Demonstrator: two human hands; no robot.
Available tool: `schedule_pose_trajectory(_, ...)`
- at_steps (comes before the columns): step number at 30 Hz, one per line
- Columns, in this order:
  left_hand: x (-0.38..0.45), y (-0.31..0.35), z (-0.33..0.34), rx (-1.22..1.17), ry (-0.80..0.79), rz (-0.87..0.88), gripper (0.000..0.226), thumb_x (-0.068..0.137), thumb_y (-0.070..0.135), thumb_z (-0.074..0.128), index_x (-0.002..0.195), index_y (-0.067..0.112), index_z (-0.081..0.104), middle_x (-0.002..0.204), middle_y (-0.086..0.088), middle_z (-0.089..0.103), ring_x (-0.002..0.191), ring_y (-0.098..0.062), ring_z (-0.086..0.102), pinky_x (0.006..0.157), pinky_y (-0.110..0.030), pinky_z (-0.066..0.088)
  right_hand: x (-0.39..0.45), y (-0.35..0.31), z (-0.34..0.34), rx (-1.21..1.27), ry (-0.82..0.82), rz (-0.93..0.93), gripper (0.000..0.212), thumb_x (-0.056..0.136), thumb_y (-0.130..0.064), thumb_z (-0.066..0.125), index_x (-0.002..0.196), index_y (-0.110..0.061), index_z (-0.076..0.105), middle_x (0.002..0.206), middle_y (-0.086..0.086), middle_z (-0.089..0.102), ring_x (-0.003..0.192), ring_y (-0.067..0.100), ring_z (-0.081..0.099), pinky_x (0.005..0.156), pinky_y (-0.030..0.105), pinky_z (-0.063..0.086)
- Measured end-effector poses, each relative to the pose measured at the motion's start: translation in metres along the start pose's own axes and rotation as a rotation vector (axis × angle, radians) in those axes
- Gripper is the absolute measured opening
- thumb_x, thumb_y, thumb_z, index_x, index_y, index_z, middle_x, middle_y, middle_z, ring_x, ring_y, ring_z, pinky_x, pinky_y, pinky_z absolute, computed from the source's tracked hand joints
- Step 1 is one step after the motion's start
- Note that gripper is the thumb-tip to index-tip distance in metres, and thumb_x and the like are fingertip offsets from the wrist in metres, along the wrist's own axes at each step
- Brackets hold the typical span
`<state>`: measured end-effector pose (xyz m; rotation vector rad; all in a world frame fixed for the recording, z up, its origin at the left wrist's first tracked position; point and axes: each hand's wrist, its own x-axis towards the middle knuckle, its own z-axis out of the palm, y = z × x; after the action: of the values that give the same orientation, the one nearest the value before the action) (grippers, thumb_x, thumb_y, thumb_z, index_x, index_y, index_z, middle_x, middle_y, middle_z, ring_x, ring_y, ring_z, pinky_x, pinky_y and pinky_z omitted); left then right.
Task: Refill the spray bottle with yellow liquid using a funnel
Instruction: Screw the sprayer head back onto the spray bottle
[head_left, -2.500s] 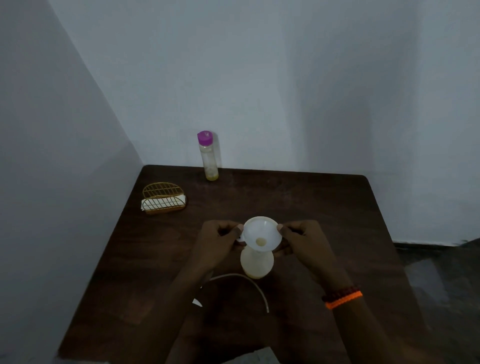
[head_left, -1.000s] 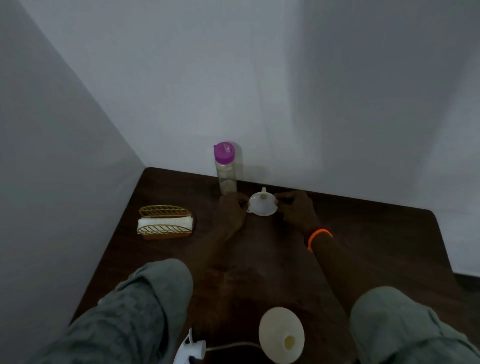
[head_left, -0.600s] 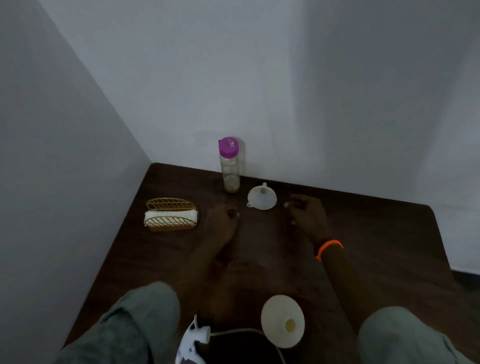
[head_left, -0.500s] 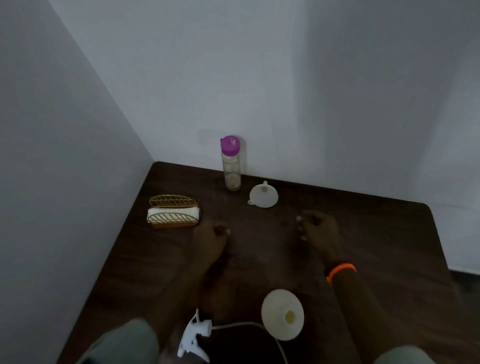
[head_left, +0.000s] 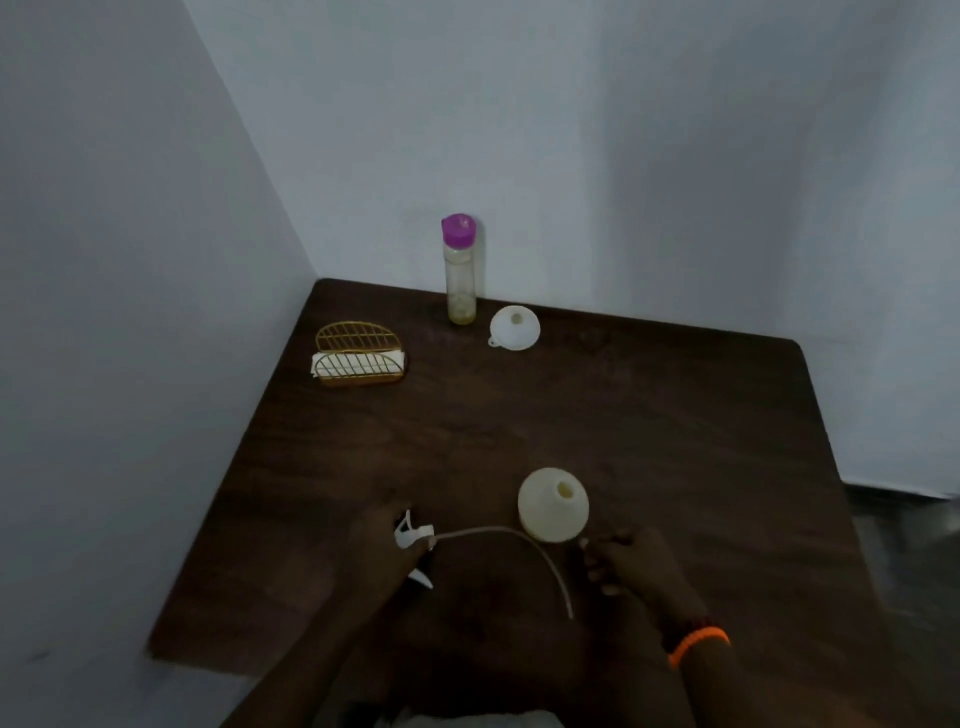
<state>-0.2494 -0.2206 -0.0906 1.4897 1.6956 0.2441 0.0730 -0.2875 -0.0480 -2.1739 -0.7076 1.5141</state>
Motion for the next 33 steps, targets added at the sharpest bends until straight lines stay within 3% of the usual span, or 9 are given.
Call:
schedule_pose_trajectory(2, 0.001, 0.0, 0.002, 0.055, -0.106, 0.039, 0.05, 0.09, 0.043, 0.068, 0.111, -0.002, 0.065, 0.11, -0.009, 0.064, 0.109, -0.027, 0.062, 0.095, -0.034, 0.046, -0.008, -0.001, 0.011, -0.01, -0.041, 0.025, 0.021, 0.088, -0.025, 0.075, 0.089, -0.005, 0.073, 0.087, 0.014, 0.076, 0.074, 0.021, 0.071, 0.058, 0.028, 0.059)
schedule_pose_trajectory(4, 0.005, -0.003, 0.005, 0.127, -0.129, 0.069, 0.058, 0.089, 0.061, 0.059, 0.111, 0.008, 0.065, 0.11, 0.004, 0.056, 0.114, -0.019, 0.059, 0.099, -0.028, 0.043, -0.011, 0.001, 0.018, -0.007, -0.061, 0.047, 0.021, 0.087, -0.026, 0.076, 0.089, -0.006, 0.073, 0.082, 0.012, 0.076, 0.071, 0.02, 0.071, 0.057, 0.029, 0.059)
schedule_pose_trajectory(8, 0.009, -0.016, 0.01, 0.225, -0.069, 0.089, 0.065, 0.076, 0.068, 0.068, 0.113, 0.016, 0.063, 0.108, 0.009, 0.056, 0.107, -0.014, 0.06, 0.091, -0.026, 0.046, -0.007, 0.005, 0.029, -0.064, -0.088, 0.103, 0.011, 0.086, -0.018, 0.073, 0.088, -0.007, 0.074, 0.079, 0.01, 0.074, 0.066, 0.018, 0.069, 0.059, 0.032, 0.06)
schedule_pose_trajectory(11, 0.005, -0.013, 0.01, 0.233, -0.011, 0.093, 0.054, 0.075, 0.048, 0.08, 0.113, 0.013, 0.064, 0.107, 0.002, 0.06, 0.099, -0.014, 0.058, 0.084, -0.025, 0.045, -0.012, 0.002, 0.031, -0.138, -0.118, 0.156, 0.009, 0.086, -0.016, 0.074, 0.089, -0.009, 0.071, 0.078, 0.007, 0.07, 0.068, 0.016, 0.065, 0.05, 0.025, 0.053)
schedule_pose_trajectory(14, 0.003, -0.013, 0.008, 0.293, -0.045, 0.156, 0.058, 0.075, 0.044, 0.082, 0.12, 0.013, 0.063, 0.11, 0.006, 0.058, 0.101, -0.009, 0.054, 0.082, -0.019, 0.035, -0.017, 0.0, 0.031, -0.176, -0.129, 0.167, 0.007, 0.087, -0.008, 0.069, 0.092, -0.005, 0.073, 0.077, 0.008, 0.071, 0.069, 0.016, 0.066, 0.054, 0.025, 0.054)
schedule_pose_trajectory(19, -0.001, -0.023, -0.001, 0.332, -0.053, 0.196, 0.035, 0.079, 0.023, 0.079, 0.113, 0.018, 0.07, 0.112, 0.002, 0.066, 0.103, -0.012, 0.061, 0.092, -0.028, 0.049, -0.023, 0.0, 0.031, -0.224, -0.139, 0.157, 0.012, 0.088, -0.012, 0.07, 0.097, -0.005, 0.075, 0.079, 0.008, 0.072, 0.067, 0.015, 0.065, 0.055, 0.023, 0.053)
schedule_pose_trajectory(25, -0.019, -0.017, -0.016, 0.19, -0.002, 0.24, 0.03, 0.084, 0.019, 0.076, 0.106, 0.034, 0.061, 0.094, 0.019, 0.059, 0.083, 0.005, 0.057, 0.071, -0.007, 0.039, -0.037, -0.01, 0.021, -0.219, -0.134, 0.028, 0.018, 0.09, -0.017, 0.072, 0.097, -0.002, 0.077, 0.079, 0.008, 0.072, 0.06, 0.01, 0.063, 0.051, 0.019, 0.051)
schedule_pose_trajectory(28, -0.03, 0.0, -0.031, 0.129, 0.07, 0.238, 0.038, 0.084, 0.022, 0.078, 0.112, 0.035, 0.055, 0.097, 0.02, 0.053, 0.09, 0.005, 0.051, 0.071, -0.005, 0.035, -0.05, -0.023, 0.008, -0.158, -0.115, -0.063, 0.011, 0.089, -0.014, 0.072, 0.092, -0.005, 0.077, 0.079, 0.009, 0.074, 0.058, 0.008, 0.064, 0.051, 0.019, 0.05)
schedule_pose_trajectory(33, -0.045, 0.033, -0.061, -0.006, 0.179, 0.278, 0.045, 0.078, 0.019, 0.083, 0.118, 0.016, 0.064, 0.102, 0.006, 0.067, 0.093, -0.005, 0.061, 0.079, -0.021, 0.047, -0.073, -0.059, -0.019, -0.136, -0.075, -0.222, 0.006, 0.088, -0.012, 0.072, 0.09, -0.008, 0.077, 0.085, 0.007, 0.076, 0.064, 0.011, 0.067, 0.054, 0.019, 0.052)
